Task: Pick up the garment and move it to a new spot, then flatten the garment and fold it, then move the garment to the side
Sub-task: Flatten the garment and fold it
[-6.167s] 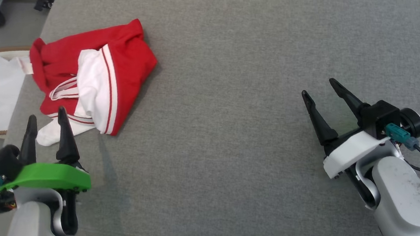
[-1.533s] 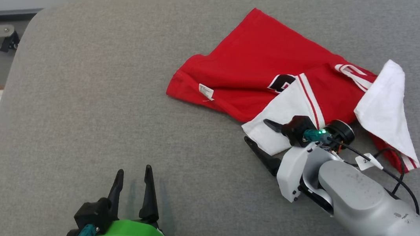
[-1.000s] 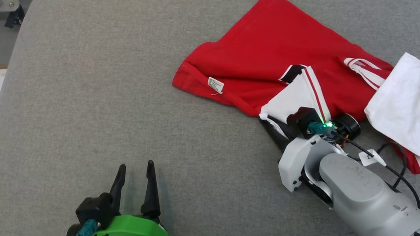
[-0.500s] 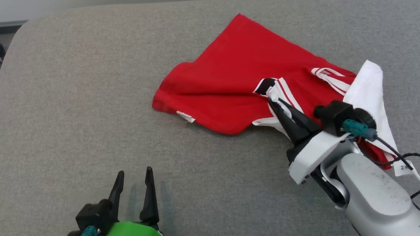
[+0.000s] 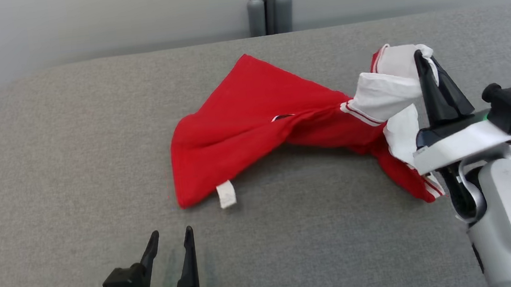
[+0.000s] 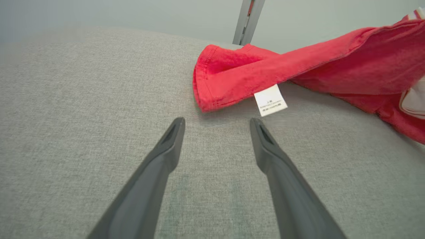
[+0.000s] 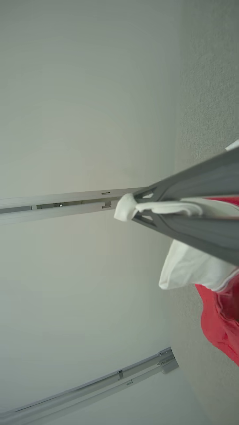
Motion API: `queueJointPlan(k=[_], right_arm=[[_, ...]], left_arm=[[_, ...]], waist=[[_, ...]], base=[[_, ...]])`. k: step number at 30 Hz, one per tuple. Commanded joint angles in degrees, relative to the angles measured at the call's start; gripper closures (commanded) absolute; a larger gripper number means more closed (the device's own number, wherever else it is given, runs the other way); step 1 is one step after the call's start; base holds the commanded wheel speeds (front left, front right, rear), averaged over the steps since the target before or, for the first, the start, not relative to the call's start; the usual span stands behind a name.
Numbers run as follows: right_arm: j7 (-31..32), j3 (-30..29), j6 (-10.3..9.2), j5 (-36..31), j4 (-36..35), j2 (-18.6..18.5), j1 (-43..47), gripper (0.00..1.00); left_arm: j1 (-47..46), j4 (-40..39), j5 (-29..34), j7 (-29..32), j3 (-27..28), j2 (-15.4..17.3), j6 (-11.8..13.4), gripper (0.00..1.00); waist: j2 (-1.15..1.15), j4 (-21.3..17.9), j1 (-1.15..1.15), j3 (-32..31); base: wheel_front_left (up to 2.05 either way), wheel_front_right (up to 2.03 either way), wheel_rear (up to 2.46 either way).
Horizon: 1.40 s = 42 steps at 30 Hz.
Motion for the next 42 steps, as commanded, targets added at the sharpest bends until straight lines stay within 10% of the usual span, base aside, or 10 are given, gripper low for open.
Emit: queueJointPlan(k=[1,8,9,10,19,42], right_arm=[[0.0,-1.0,-0.05,0.0,-0.4,-0.2,1.6,1.00],[0.0,-7.2,-0.05,-0.3,0.0,-0.3,8.6,0.95],[0.0,-8.6,-0.05,-0.5,0.8,-0.2,10.0,0.65],[0.0,-9.9,-0.07,-0.9,1.5,-0.2,11.1,0.00],[0.0,-17.7,-0.03,-8.8,4.4,-0.2,16.2,0.00],[0.0,-9.2,-0.06,-11.1,7.5,-0.2,11.3,0.00]], left_arm=[[0.7,0.1,0.1,0.0,0.0,0.2,-0.3,0.00],[1.7,0.5,0.4,0.0,-0.1,0.1,-0.3,0.00],[1.7,0.5,0.4,0.0,-0.1,0.1,-0.3,0.00],[1.6,0.6,0.4,0.0,-0.2,0.1,-0.3,0.00],[0.5,0.6,2.1,0.0,0.8,0.1,-0.2,0.00],[-8.3,10.8,1.1,0.0,-5.0,0.1,0.0,0.00]], waist=[[0.00,-2.4,0.00,-2.1],[0.00,-5.3,0.00,-3.0],[0.00,-5.6,0.00,-3.0],[0.00,-5.8,0.00,-2.9],[0.00,-6.6,0.00,-1.8],[0.00,-8.5,0.00,7.2]], base=[[0.00,0.00,0.00],[0.00,0.00,0.00],[0.00,0.00,0.00],[0.00,0.00,0.00],[0.00,0.00,0.00],[0.00,0.00,0.00]])
